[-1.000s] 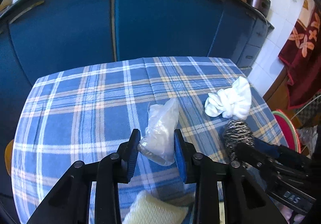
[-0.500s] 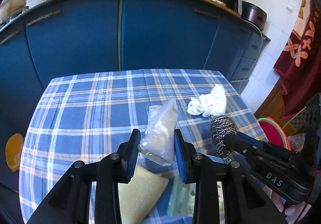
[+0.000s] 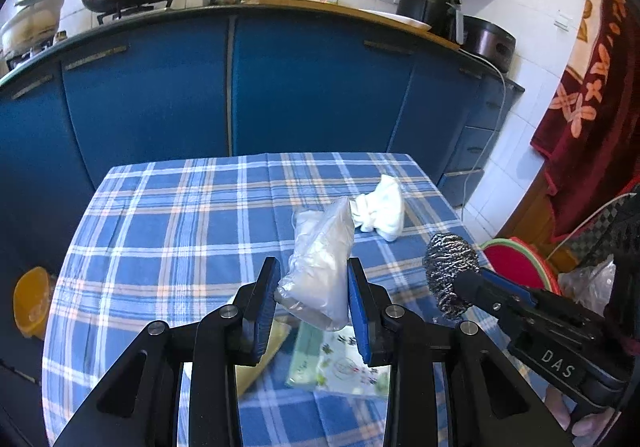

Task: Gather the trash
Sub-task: 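Carry the plastic bag and steel wool scrubber over the red basin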

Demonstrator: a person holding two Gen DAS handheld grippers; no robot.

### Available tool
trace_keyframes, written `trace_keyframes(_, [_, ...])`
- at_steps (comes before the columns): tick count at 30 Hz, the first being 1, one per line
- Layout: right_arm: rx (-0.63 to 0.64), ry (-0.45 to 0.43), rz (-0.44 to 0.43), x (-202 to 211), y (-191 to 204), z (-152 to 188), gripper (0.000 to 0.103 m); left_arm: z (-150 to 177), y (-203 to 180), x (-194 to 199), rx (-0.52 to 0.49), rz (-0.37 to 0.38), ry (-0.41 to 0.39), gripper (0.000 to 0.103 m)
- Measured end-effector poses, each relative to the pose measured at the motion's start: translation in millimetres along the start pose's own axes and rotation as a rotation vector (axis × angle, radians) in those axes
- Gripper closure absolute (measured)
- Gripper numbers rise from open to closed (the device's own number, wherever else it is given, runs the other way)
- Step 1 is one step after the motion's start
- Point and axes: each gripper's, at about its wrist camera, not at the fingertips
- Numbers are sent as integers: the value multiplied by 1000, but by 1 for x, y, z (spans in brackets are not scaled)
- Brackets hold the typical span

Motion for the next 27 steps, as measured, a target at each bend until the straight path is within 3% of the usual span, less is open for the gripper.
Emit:
trace_keyframes(15, [-37,-77,33,63,-32,18,75,9,-51,26,-39,29,-27,69])
trace_keyframes(27, [-109,-113,95,91,-82,28,75,9,-109,12,-105,104,-5,69])
Point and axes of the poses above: each gripper's, at about its wrist camera, not at the fingertips, and x roughly against the way its jaws point, y to its left, z to its underside, and after that the axes turned 6 degrees about y, right-handed
